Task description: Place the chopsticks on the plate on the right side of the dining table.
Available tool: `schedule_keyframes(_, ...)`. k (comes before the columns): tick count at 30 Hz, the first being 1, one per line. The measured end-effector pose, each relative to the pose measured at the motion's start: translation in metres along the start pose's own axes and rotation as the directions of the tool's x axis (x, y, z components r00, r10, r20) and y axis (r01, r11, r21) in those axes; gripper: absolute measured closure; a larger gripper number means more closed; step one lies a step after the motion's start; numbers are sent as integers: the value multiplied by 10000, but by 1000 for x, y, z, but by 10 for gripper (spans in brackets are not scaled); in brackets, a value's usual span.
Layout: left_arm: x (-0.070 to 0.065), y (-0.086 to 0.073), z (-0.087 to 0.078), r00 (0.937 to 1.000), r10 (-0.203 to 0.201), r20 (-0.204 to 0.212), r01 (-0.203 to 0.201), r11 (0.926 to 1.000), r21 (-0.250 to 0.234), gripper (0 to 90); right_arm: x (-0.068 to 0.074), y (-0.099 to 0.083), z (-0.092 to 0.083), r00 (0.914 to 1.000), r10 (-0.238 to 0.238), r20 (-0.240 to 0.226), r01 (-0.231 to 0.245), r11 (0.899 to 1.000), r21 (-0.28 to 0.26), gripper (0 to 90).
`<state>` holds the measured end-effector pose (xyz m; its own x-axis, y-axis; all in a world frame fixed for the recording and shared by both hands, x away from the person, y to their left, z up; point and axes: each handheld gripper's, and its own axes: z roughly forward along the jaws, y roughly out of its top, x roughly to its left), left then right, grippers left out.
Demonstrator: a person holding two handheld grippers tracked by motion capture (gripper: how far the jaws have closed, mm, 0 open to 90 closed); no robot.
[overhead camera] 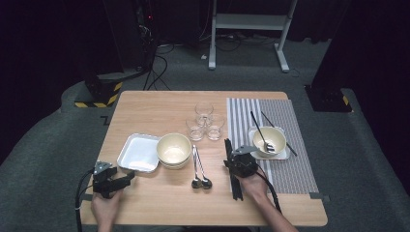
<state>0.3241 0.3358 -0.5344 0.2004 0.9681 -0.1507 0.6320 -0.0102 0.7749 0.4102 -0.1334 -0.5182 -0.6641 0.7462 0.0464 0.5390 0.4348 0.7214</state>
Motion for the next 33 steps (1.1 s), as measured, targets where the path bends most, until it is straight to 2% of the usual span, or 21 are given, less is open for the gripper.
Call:
schedule_keyframes(11, 0, 0, 0, 10000, -28, 25, 28, 10000, -23, 190, 4, 1, 1, 10000, -59, 17, 59, 10000, 57, 755)
schedule_keyframes(16, 0, 0, 0, 10000, -8, 27, 8, 10000, -7, 191, 8, 0, 2, 9997, -240, 34, 239, 9997, 62, 755)
schedule_keyframes(23, 0, 0, 0, 10000, -42, 39, 42, 10000, -28, 190, 4, 1, 0, 9996, -52, 261, 50, 10000, 61, 750)
schedule_keyframes(33, 0, 0, 0, 10000, -50, 42, 50, 10000, -32, 190, 5, 1, 0, 9996, -88, 262, 85, 9999, 114, 749)
